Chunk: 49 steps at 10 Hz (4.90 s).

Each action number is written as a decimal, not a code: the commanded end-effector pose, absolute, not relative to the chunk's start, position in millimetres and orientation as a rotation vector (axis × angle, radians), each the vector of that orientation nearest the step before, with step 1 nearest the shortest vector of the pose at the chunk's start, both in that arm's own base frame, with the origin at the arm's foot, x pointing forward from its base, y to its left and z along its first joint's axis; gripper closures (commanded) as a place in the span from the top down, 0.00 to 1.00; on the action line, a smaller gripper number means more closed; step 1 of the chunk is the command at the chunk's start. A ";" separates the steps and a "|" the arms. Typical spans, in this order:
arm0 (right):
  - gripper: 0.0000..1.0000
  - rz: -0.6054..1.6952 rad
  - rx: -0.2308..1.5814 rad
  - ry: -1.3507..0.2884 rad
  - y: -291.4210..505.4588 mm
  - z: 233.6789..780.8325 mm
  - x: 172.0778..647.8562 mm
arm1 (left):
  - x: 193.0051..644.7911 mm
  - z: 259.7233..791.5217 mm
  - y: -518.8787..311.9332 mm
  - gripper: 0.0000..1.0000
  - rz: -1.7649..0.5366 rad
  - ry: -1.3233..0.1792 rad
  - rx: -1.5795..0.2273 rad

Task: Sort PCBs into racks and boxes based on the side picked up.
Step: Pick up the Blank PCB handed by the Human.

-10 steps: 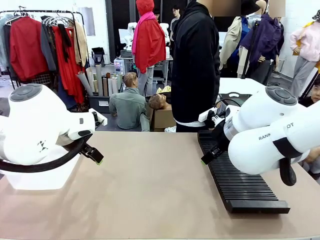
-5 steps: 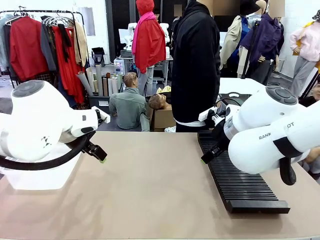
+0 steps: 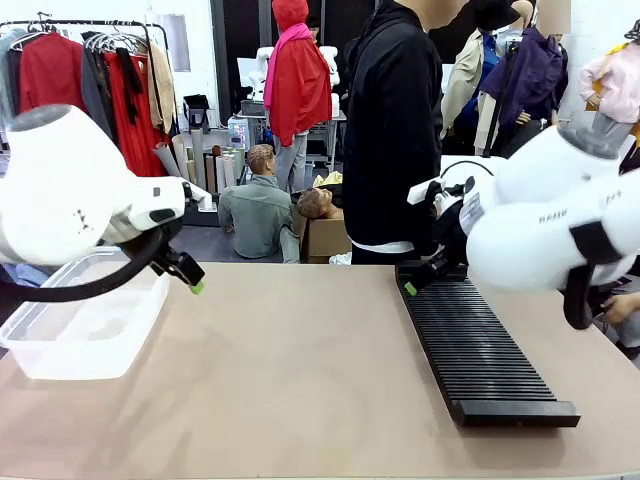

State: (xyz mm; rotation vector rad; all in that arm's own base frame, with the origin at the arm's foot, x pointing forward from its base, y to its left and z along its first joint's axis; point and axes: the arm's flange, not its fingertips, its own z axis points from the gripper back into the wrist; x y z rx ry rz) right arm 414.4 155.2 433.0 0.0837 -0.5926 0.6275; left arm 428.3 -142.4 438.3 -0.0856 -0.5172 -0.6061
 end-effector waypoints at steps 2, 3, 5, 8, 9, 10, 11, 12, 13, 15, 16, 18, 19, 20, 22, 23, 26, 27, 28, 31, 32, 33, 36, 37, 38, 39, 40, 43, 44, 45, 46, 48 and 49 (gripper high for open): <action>1.00 0.646 0.223 -0.509 122.4 479.2 443.3 | 457.7 472.2 -107.9 1.00 -0.576 -0.494 -0.169; 1.00 0.624 0.294 -0.498 107.2 496.0 444.5 | 461.6 484.2 -90.5 1.00 -0.543 -0.507 -0.229; 1.00 0.575 0.443 -0.477 79.1 516.3 442.0 | 457.6 502.5 -58.8 1.00 -0.527 -0.494 -0.418; 1.00 0.499 0.626 -0.480 29.7 534.1 439.8 | 450.8 523.6 1.3 1.00 -0.445 -0.524 -0.735; 1.00 0.487 0.677 -0.477 13.4 538.1 438.4 | 449.0 527.6 21.4 1.00 -0.427 -0.532 -0.797; 1.00 0.468 0.711 -0.491 -4.3 543.4 435.0 | 445.4 531.0 38.8 1.00 -0.394 -0.549 -0.835; 1.00 0.440 0.756 -0.520 -22.7 549.0 429.8 | 441.9 533.7 54.8 1.00 -0.365 -0.565 -0.862; 1.00 0.404 0.807 -0.562 -42.6 555.4 421.5 | 439.3 536.9 70.3 1.00 -0.325 -0.553 -0.889; 1.00 0.367 0.825 -0.598 -57.1 559.5 413.1 | 438.0 539.5 82.7 1.00 -0.297 -0.558 -0.893; 1.00 0.321 0.849 -0.651 -80.0 565.2 398.5 | 436.9 543.9 105.3 1.00 -0.245 -0.585 -0.913; 1.00 0.293 0.864 -0.682 -91.4 564.3 392.2 | 437.2 545.6 115.3 1.00 -0.225 -0.597 -0.924; 1.00 0.257 0.906 -0.702 -112.1 558.8 386.8 | 431.9 548.7 122.3 1.00 -0.243 -0.622 -0.937; 1.00 0.234 0.918 -0.703 -122.4 555.5 384.6 | 429.2 548.7 125.6 1.00 -0.247 -0.624 -0.944; 1.00 0.228 0.949 -0.713 -130.2 552.5 382.0 | 427.5 549.5 126.6 1.00 -0.247 -0.626 -0.946; 1.00 0.221 0.973 -0.742 -140.9 546.9 370.7 | 427.3 549.1 128.5 1.00 -0.244 -0.631 -0.945; 1.00 0.212 0.978 -0.753 -145.4 544.4 366.8 | 427.6 549.1 129.7 1.00 -0.243 -0.631 -0.945; 1.00 0.223 0.997 -0.752 -150.0 541.8 364.0 | 427.6 548.7 130.1 1.00 -0.257 -0.632 -0.957; 1.00 0.182 0.962 -0.721 -152.1 545.8 364.5 | 426.9 548.2 129.1 1.00 -0.225 -0.607 -0.924; 1.00 0.182 0.962 -0.721 -152.1 545.8 364.5 | 426.9 548.2 129.1 1.00 -0.225 -0.607 -0.924; 1.00 0.182 0.962 -0.721 -152.1 545.8 364.5 | 426.9 548.2 129.1 1.00 -0.225 -0.607 -0.924; 1.00 0.182 0.962 -0.721 -152.1 545.8 364.5 | 426.9 548.2 129.1 1.00 -0.225 -0.607 -0.924; 1.00 0.182 0.962 -0.721 -152.1 545.8 364.5 | 426.9 548.2 129.1 1.00 -0.225 -0.607 -0.924; 1.00 0.182 0.962 -0.721 -152.1 545.8 364.5 | 426.9 548.2 129.1 1.00 -0.225 -0.607 -0.924; 1.00 0.182 0.962 -0.721 -152.1 545.8 364.5 | 426.9 548.2 129.1 1.00 -0.225 -0.607 -0.924; 1.00 0.182 0.962 -0.721 -152.1 545.8 364.5 | 426.9 548.2 129.1 1.00 -0.225 -0.607 -0.924; 1.00 0.182 0.962 -0.721 -152.1 545.8 364.5 | 426.9 548.2 129.1 1.00 -0.225 -0.607 -0.924; 1.00 0.182 0.962 -0.721 -152.1 545.8 364.5 | 426.9 548.2 129.1 1.00 -0.225 -0.607 -0.924; 1.00 0.182 0.962 -0.721 -152.1 545.8 364.5 | 426.9 548.2 129.1 1.00 -0.225 -0.607 -0.924; 1.00 0.182 0.962 -0.721 -152.1 545.8 364.5 | 426.9 548.2 129.1 1.00 -0.225 -0.607 -0.924; 1.00 0.182 0.962 -0.721 -152.1 545.8 364.5 | 426.9 548.2 129.1 1.00 -0.225 -0.607 -0.924; 1.00 0.182 0.962 -0.721 -152.1 545.8 364.5 | 426.9 548.2 129.1 1.00 -0.225 -0.607 -0.924; 1.00 0.182 0.962 -0.721 -152.1 545.8 364.5 | 426.9 548.2 129.1 1.00 -0.225 -0.607 -0.924; 1.00 0.182 0.962 -0.721 -152.1 545.8 364.5 | 426.9 548.2 129.1 1.00 -0.225 -0.607 -0.924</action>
